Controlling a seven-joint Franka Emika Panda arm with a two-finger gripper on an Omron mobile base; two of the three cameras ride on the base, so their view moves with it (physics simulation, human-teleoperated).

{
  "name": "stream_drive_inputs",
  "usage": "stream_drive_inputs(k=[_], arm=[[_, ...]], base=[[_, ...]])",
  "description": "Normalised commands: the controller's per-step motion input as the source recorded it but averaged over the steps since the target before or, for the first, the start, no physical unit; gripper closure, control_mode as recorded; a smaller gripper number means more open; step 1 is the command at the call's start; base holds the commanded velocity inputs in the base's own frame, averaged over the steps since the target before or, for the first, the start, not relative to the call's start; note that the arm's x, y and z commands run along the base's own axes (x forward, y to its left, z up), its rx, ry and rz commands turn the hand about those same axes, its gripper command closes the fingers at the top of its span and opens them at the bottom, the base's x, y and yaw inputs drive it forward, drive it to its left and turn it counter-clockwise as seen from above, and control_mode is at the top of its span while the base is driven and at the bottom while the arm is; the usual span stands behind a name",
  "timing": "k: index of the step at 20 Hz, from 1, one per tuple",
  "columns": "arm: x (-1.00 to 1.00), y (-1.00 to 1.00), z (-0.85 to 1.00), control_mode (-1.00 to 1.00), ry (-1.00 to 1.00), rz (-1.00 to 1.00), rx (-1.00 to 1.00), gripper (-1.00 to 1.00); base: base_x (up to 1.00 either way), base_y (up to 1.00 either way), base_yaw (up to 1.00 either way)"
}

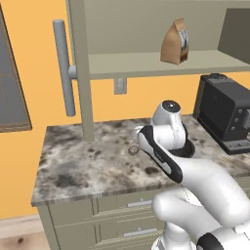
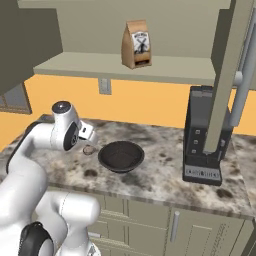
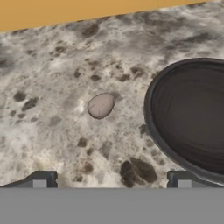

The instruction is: Pick the egg and butter from the fridge and place them by the bowl for mixing.

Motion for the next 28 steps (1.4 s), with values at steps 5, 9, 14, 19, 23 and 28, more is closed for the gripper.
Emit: stream_drive_inputs(k=[5,9,14,19,23,28], arm=[[-0.36,-0.06,0.33,-1.00,0.00,0.04,-0.08,-1.00],[-0.31,-0.06,0.33,-1.00,0.04,0.00,-0.01,-1.00],[-0.07,0.00,0.06,1.00,0.00,0.00,0.00,-1.00],[0.00,0.00,0.00,1.00,0.00,0.00,0.00,-1.00],[0.00,0.00,0.00,1.00,0.00,0.00,0.00,-1.00],[0.00,0.00,0.00,1.00,0.00,0.00,0.00,-1.00]], base=[[0.00,0.00,0.00],[0.00,0.00,0.00],[0.00,0.00,0.00],[-0.40,0.00,0.04],[-0.60,0.00,0.49],[-0.32,0.00,0.86]])
